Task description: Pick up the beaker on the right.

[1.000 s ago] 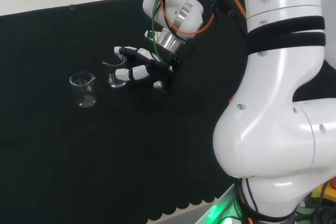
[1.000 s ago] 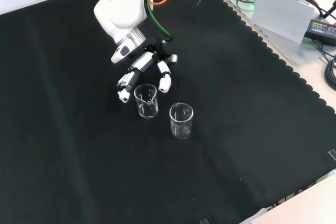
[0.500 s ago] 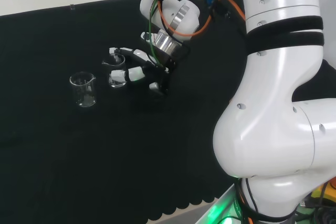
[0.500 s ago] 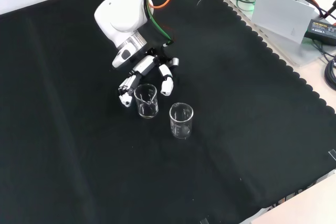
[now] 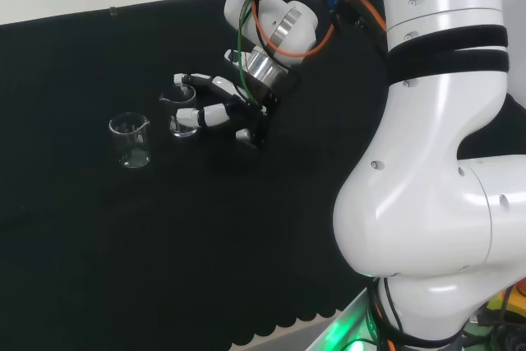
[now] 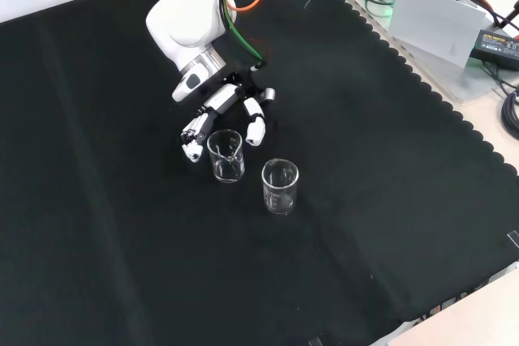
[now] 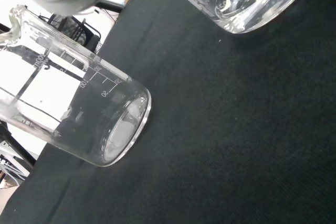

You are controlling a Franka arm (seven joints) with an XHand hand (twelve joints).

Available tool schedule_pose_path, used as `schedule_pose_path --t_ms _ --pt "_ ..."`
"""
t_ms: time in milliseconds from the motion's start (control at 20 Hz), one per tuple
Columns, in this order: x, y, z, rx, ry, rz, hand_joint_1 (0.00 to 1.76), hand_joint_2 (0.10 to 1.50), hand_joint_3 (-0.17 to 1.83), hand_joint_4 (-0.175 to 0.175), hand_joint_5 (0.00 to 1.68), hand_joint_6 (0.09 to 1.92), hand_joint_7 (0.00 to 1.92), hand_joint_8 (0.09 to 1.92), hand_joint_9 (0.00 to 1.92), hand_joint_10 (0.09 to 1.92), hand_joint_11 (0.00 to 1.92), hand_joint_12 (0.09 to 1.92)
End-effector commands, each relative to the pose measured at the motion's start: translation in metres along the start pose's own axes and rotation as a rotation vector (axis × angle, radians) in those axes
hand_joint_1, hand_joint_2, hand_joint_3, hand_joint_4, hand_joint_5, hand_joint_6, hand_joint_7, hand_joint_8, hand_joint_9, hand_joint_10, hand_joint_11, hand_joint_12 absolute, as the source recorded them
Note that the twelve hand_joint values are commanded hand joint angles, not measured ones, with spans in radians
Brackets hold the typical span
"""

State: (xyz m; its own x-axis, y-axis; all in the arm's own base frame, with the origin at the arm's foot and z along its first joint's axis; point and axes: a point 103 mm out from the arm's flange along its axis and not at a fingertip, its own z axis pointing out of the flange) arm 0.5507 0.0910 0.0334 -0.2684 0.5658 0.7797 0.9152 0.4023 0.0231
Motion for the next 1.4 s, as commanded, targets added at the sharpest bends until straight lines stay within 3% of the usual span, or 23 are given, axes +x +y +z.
schedule_pose_path --t_ms 50,600,850,1100,1400 --pt "0.004 0.007 0.005 -0.002 -0.014 -0.005 0.79 0.52 0.65 -0.066 0.34 0.09 0.2 0.62 0.29 0.65 0.0 1.15" --pt "0.013 0.018 0.009 -0.012 -0.035 -0.017 0.82 0.53 0.66 -0.064 0.39 0.09 0.23 0.63 0.31 0.65 0.0 1.17" --pt "0.011 0.02 0.012 -0.015 -0.043 -0.005 0.87 0.53 0.67 -0.061 0.52 0.11 0.27 0.63 0.35 0.64 0.0 1.22" --pt "0.005 0.014 0.003 -0.018 -0.021 -0.008 0.88 0.53 0.67 -0.063 0.54 0.13 0.28 0.63 0.36 0.63 0.0 1.24" --pt "0.007 0.022 0.013 -0.027 -0.027 0.005 0.88 0.53 0.67 -0.063 0.54 0.13 0.29 0.63 0.36 0.63 0.0 1.24"
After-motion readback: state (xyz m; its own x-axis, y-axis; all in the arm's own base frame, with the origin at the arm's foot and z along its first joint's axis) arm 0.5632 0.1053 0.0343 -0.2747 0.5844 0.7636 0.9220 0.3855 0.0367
